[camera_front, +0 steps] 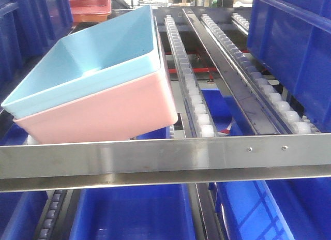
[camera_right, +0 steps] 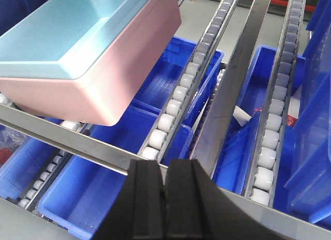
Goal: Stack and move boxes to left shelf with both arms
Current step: 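Open both grippers and raise them away from the stacked bins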
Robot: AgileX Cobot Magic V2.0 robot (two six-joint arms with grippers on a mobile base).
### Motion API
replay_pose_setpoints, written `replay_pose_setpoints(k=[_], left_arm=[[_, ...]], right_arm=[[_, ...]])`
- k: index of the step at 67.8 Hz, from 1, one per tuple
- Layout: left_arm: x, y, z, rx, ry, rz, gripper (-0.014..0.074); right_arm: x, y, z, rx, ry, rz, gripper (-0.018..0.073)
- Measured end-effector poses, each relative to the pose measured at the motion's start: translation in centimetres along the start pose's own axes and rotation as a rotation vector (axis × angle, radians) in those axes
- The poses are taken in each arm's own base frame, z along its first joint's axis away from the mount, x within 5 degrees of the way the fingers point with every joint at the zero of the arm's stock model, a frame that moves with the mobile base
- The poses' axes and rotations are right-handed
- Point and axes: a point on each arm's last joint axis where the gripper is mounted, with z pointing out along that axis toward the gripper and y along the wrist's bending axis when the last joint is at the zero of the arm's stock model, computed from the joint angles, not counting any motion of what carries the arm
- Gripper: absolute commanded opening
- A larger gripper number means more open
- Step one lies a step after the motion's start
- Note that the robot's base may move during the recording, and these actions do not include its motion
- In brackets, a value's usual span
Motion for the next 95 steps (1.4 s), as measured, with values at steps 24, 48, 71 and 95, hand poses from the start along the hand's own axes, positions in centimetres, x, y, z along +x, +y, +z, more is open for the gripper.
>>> replay_pose_setpoints(k=[24, 48, 71, 95], left_arm=[[0.0, 0.0, 0.0, 0.004, 0.000, 0.000, -0.0003], [0.0, 0.0, 0.0, 0.004, 0.000, 0.000, -0.0003], [0.0, 0.0, 0.0, 0.004, -0.001, 0.002, -0.0003], [0.0, 0.0, 0.0, 0.004, -0.001, 0.002, -0.0003]], right_arm=[[0.0, 0.0, 0.0, 0.000, 0.000, 0.000, 0.0049], [0.0, 0.0, 0.0, 0.000, 0.000, 0.000, 0.0049], [3.3, -2.3, -2.2, 0.217, -0.038, 0.077, 0.0049], [10.7, -2.6, -4.7, 0.421, -0.185, 0.175, 0.0049]])
